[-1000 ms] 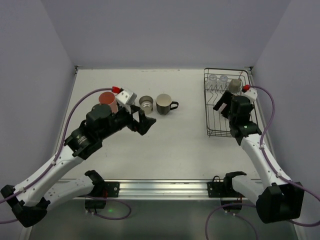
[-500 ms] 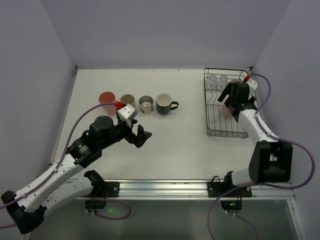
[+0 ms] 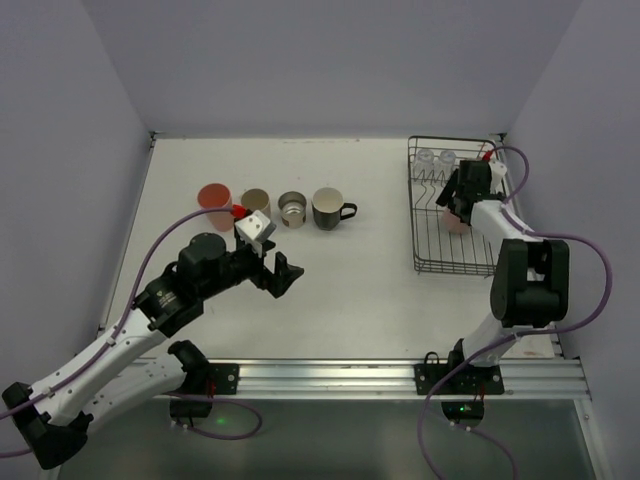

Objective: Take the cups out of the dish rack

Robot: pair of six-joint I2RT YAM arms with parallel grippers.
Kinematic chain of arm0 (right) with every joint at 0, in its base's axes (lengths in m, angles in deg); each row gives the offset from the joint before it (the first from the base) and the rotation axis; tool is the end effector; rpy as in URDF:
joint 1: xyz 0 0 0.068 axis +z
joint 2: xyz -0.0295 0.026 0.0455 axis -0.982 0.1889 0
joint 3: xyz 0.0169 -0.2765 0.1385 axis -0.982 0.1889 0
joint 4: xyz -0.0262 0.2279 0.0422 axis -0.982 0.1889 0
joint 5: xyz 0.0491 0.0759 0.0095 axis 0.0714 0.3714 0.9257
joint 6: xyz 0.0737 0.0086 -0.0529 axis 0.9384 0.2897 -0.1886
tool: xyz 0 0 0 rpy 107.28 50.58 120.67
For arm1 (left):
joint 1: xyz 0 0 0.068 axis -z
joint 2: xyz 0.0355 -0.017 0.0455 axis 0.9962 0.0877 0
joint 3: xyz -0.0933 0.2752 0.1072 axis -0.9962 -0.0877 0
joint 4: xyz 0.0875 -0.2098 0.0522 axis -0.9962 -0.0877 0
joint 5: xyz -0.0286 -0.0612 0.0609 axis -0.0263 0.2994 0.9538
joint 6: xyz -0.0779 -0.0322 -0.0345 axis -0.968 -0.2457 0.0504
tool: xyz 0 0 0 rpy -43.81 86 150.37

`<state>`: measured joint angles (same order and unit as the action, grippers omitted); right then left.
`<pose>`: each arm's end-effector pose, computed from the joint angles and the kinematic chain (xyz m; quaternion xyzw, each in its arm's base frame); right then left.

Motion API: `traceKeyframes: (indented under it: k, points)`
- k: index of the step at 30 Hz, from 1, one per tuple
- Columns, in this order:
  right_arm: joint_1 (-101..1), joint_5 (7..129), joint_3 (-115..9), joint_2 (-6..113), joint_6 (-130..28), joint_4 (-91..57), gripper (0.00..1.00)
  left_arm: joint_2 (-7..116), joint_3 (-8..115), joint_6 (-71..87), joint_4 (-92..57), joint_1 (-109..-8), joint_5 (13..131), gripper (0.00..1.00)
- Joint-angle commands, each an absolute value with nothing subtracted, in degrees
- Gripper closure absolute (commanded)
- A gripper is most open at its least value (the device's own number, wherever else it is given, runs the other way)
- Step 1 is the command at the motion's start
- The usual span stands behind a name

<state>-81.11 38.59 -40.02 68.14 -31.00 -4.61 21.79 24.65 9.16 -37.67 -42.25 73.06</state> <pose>0.3649 -0.0427 0.2408 0.2930 0.8645 -0.0898 0.3985 0.1101 -0.1158 0.3347 0.2568 0.7627 -0.3122 0.5048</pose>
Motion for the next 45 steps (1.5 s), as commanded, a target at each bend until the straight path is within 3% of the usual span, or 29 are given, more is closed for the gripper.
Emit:
traceKeyframes:
  k: [1, 2, 5, 7, 18, 21, 26, 33, 38, 45]
  points:
    - [-81.4, 37.1, -43.0, 68.9, -31.8, -4.9, 0.10, 22.1, 24.7, 9.9, -36.0, -42.6, 72.3, 0.00]
    - [-81.4, 36.9, -42.6, 68.1, -31.6, -4.9, 0.23, 22.2, 24.8, 9.8, -35.8, -42.6, 72.3, 0.00]
    - [-81.1, 36.3, -40.3, 63.2, -31.6, -6.5, 0.44, 22.4, 25.0, 9.2, -35.2, -42.6, 71.6, 0.00]
    - [-80.8, 36.5, -38.2, 60.1, -31.7, -7.8, 0.48, 22.7, 25.1, 8.6, -34.7, -42.6, 71.0, 0.00]
    - [-74.5, 40.3, -26.7, 36.6, -29.9, -12.4, 0.52, 24.8, 25.6, 0.6, -28.5, -42.5, 63.2, 0.03]
    - [-72.5, 47.4, -23.7, 28.8, -27.9, -14.2, 0.53, 26.4, 24.1, -3.7, -22.4, -42.4, 59.8, 0.05]
    - [-70.9, 71.6, -19.5, 20.3, -17.9, -20.1, 0.53, 31.7, 19.4, -12.1, -5.3, -42.4, 55.7, 0.11]
    - [-61.7, 89.3, -11.9, 19.1, -3.1, -37.2, 0.54, 41.4, 16.3, -22.1, 13.4, -42.3, 50.5, 0.18]
    - [-56.8, 91.5, -9.5, 20.4, 1.1, -44.7, 0.53, 44.8, 15.5, -26.8, 21.8, -41.9, 50.0, 0.21]
    - [-53.3, 94.3, -6.9, 24.8, 6.0, -53.2, 0.53, 46.9, 14.5, -29.2, 26.3, -41.2, 50.9, 0.34]
